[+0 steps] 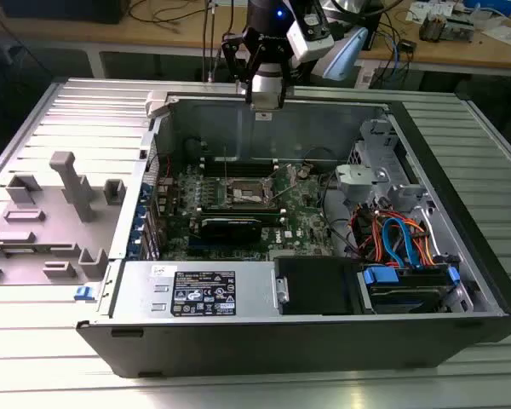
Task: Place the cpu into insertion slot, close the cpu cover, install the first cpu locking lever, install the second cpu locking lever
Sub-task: 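Place the cpu into insertion slot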
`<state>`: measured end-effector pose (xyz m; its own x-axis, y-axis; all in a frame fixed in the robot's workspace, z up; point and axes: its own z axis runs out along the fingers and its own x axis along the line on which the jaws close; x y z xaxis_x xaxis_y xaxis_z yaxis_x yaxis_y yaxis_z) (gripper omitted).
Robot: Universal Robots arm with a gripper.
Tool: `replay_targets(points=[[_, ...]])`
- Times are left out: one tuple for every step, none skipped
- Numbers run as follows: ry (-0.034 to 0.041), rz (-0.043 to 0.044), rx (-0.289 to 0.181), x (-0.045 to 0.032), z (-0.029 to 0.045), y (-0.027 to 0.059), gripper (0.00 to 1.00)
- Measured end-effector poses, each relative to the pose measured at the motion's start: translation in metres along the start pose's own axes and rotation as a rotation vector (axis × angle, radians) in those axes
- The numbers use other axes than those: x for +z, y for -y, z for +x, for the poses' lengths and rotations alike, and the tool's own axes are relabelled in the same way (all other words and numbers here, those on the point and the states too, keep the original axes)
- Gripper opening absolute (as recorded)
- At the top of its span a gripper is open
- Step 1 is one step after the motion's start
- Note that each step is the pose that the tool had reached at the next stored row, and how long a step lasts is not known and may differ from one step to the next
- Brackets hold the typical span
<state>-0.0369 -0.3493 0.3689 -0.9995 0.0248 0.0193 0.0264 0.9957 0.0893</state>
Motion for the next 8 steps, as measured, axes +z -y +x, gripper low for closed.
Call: replay_targets(points=[[0.0, -0.0001, 0.0, 0.0, 0.0, 0.0, 0.54], [0.0, 0.0, 0.0, 0.0, 0.0, 0.0, 0.54], [0.0, -0.0001, 0.0, 0.0, 0.0, 0.0, 0.54], [0.0, 0.0, 0.0, 0.0, 0.0, 0.0001, 0.54], [-0.0001, 0.0001, 0.0, -0.0001, 0.0, 0.0006, 0.54], [-0.0001, 0.0, 0.0, -0.0002, -0.0001, 0.0015, 0.54], [0.0, -0.0001, 0.0, -0.0002, -0.0001, 0.0021, 0.54], [0.0, -0.0001, 0.0, -0.0002, -0.0001, 0.0027, 0.54]])
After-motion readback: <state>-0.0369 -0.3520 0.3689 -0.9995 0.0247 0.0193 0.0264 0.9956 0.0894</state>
